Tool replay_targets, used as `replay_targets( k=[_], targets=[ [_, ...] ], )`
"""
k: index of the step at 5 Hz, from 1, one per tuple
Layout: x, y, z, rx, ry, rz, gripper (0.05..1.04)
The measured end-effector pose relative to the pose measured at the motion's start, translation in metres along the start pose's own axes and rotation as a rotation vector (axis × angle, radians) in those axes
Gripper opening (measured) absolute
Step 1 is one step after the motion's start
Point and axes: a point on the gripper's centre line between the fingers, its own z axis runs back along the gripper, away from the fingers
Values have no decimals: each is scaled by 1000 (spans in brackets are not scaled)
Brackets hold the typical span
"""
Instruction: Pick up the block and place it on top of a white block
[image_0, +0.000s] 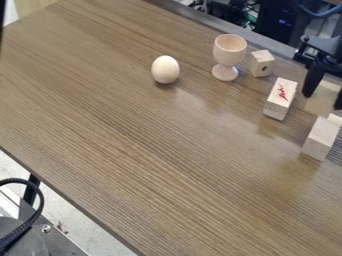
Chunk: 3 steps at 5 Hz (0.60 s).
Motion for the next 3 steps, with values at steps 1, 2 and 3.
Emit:
replay_targets(
  k=[1,2,3],
  targets=[
    [1,-2,-7,6,10,-1,536],
    [3,-4,-8,6,8,2,536],
    [0,-6,-16,19,26,2,536]
  ],
)
